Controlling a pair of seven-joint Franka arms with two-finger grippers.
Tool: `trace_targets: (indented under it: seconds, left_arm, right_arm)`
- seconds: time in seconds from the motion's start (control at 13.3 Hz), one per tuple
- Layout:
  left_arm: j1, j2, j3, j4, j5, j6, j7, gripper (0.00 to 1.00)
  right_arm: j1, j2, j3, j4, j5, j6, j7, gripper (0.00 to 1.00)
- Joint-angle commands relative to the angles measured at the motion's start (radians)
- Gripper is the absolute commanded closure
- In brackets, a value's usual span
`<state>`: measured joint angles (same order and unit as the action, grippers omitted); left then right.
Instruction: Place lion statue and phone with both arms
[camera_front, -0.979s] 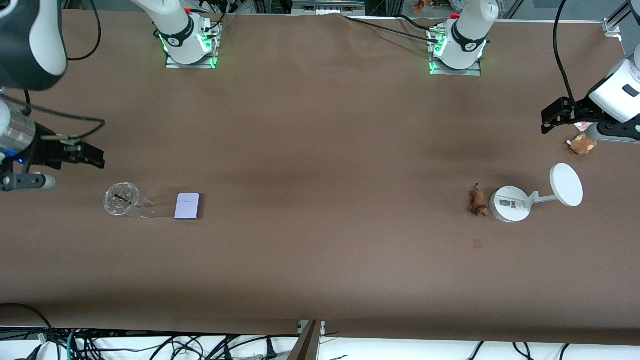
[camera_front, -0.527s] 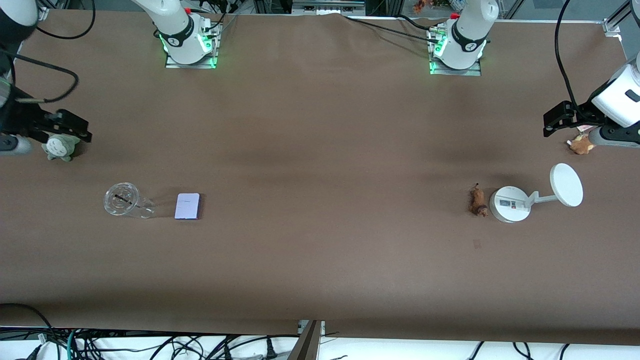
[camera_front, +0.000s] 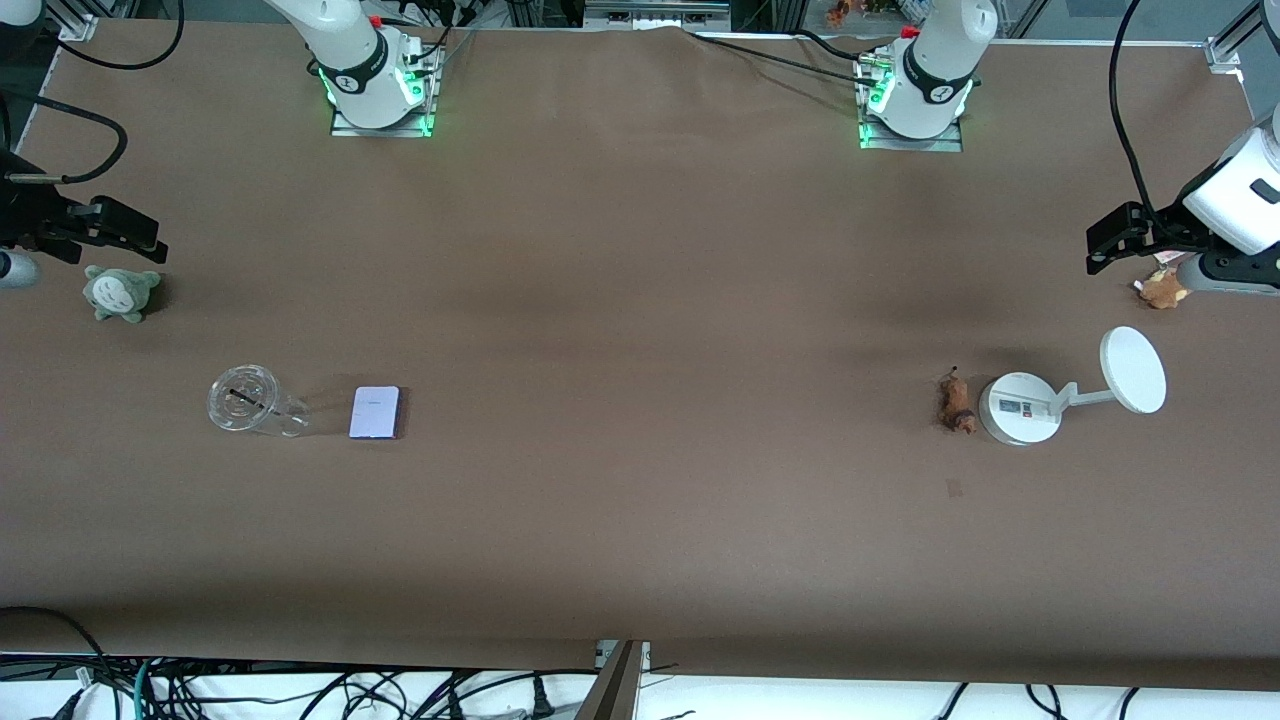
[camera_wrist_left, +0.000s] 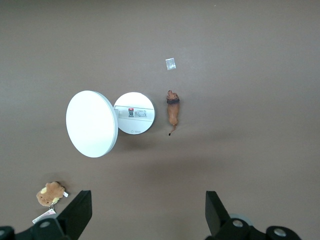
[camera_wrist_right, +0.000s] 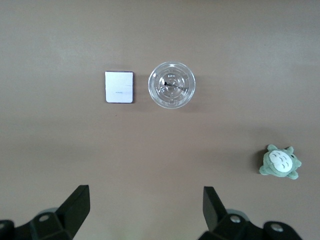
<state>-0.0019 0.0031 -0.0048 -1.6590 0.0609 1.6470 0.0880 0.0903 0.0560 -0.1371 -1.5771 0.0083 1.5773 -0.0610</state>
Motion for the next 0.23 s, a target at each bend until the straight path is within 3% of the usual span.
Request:
trace_targets:
  seconds: [0.0,0.15]
  left_arm:
    - [0.010,0.015,-0.004,0.030,-0.006,-0.010,0.010,0.00]
    - [0.008,0.015,-0.006,0.030,-0.004,-0.009,0.009,0.00]
  right_arm:
    - [-0.018,0.015,0.017,0.035,-0.007,-0.028,-0.011,0.00]
    - [-0.018,0.015,0.017,0.035,-0.008,-0.028,-0.011,0.00]
